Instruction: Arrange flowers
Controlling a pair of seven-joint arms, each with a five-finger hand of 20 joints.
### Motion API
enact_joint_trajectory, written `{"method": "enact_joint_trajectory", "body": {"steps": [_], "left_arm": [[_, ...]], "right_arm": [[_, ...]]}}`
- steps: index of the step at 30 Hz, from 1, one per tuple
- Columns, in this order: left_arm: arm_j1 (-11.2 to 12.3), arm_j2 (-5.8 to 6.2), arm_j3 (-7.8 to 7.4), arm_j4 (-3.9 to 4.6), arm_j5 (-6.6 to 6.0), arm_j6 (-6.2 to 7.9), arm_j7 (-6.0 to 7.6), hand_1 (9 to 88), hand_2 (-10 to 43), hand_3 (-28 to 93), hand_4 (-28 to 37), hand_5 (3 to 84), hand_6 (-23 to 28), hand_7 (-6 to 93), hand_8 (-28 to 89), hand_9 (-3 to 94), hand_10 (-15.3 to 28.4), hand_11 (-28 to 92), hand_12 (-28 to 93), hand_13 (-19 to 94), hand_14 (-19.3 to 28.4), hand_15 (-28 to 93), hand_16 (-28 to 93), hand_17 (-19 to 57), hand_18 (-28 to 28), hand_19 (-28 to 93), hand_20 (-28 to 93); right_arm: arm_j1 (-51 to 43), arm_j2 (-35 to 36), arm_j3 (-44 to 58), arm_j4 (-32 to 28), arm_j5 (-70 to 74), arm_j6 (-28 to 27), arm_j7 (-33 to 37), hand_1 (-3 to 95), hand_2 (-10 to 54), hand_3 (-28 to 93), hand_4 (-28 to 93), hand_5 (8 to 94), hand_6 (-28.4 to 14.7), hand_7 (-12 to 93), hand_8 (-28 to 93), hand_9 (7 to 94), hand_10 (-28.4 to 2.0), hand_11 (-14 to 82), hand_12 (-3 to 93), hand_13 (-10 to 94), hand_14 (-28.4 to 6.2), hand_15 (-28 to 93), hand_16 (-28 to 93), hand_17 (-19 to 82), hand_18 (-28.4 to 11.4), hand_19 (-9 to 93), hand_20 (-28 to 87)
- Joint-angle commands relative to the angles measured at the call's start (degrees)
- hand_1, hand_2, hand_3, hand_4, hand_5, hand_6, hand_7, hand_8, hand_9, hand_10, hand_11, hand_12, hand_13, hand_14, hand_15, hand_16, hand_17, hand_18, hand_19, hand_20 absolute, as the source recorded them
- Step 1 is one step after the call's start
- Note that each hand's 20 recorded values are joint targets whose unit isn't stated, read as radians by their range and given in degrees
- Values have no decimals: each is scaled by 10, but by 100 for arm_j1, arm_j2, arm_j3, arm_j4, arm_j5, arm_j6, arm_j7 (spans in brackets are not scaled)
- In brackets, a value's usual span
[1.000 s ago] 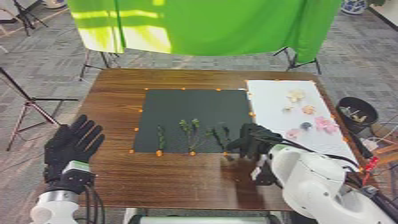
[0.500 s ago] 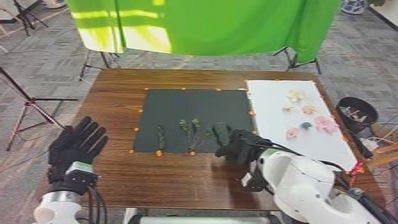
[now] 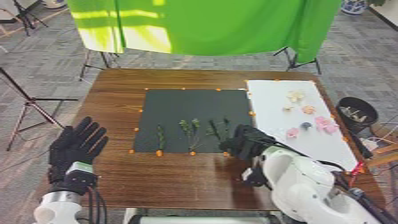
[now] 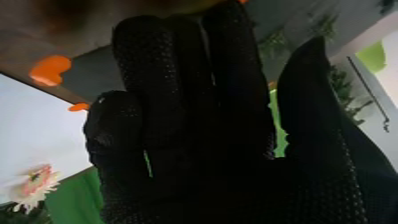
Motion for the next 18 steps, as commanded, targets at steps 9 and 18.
{"method": "enact_joint_trajectory", "body": {"steps": [9,18], "left_arm": [[-71,25,24,31,-3,-65,93,284,156,726,-281,426,98,154,-84,345,165,284,123,248,175,438,-73,-63,151,362,88],[-7,53,-41,0,-10,-52,167,283,155,727,-281,426,98,154,-83,346,165,285,124,249,174,438,-73,-63,151,361,88]], "right_arm": [[-277,368,1300,-165,-665,377,286,313,-25,765,-202,629,-47,140,-102,628,-163,83,143,684,-151,503,230,394,-220,899,278],[-196,556,1600,202,-906,-169,627,419,-95,774,-276,530,-38,92,-102,550,-129,69,110,681,-131,434,216,373,-225,878,276]]}}
